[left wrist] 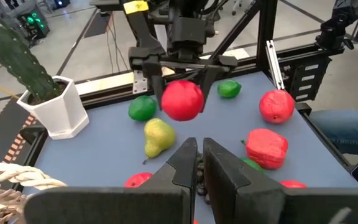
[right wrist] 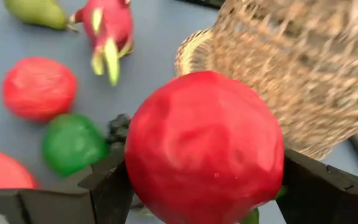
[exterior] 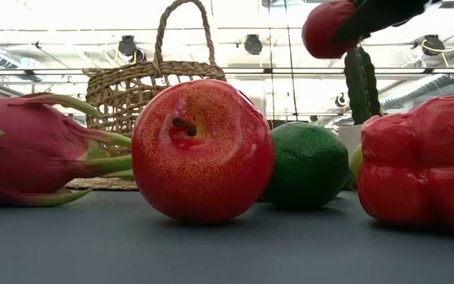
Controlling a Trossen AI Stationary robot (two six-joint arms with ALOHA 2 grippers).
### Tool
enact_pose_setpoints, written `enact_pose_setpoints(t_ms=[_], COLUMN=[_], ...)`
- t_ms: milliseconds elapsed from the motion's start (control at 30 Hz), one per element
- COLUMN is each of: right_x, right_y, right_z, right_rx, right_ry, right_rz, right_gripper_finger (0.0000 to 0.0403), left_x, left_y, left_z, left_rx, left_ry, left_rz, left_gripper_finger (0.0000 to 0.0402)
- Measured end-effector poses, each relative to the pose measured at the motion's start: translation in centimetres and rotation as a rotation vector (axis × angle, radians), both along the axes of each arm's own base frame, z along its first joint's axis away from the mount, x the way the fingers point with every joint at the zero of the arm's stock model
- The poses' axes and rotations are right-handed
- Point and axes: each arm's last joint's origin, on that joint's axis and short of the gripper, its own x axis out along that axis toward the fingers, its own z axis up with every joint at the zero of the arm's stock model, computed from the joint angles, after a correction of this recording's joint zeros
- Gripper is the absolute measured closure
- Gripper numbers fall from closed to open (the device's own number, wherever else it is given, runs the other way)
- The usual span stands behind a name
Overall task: Build produce basket
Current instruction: Put the red tomato into the basket
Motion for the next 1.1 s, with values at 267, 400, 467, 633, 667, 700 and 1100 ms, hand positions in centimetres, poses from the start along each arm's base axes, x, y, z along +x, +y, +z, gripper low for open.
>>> enact_pose_setpoints(t_ms=[267,400,467,633,667,700,1100], right_x=[0.0,0.0,0.2,0.6,0.7,0.8,1.0], right_y=[-0.5,-0.5,-0.4,-0.2,-0.1,-0.1,0.0], right_z=[0.3,0.4,0.6,1.3,1.4,1.6,1.9], right_rx=[-0.272,-0.349,-0.4,-0.585,-0.63,-0.679,-1.049], right_ry=[-0.002,0.011,0.011,0.007,0.008,0.014,0.12], right_rz=[-0.041,-0.016,0.019,0.131,0.155,0.181,0.374], right_gripper_finger=[0.0094,0.0094,0.0094,0.0094,0.0094,0.0094,0.0094], left_x=[0.0,0.0,0.0,0.0,0.0,0.0,0.0], left_y=[0.0,0.0,0.0,0.1,0.1,0.1,0.1], left_z=[0.0,0.0,0.0,0.0,0.0,0.0,0.0], left_rx=[-0.002,-0.003,-0.005,0.002,0.003,0.005,0.01], left_ry=[0.0,0.0,0.001,-0.002,-0.002,-0.003,-0.004], left_rz=[0.001,0.002,0.004,0.031,0.036,0.041,0.051], left_gripper_finger=[0.0371,0.0371,0.0371,0.0371,0.0371,0.0371,0.0371])
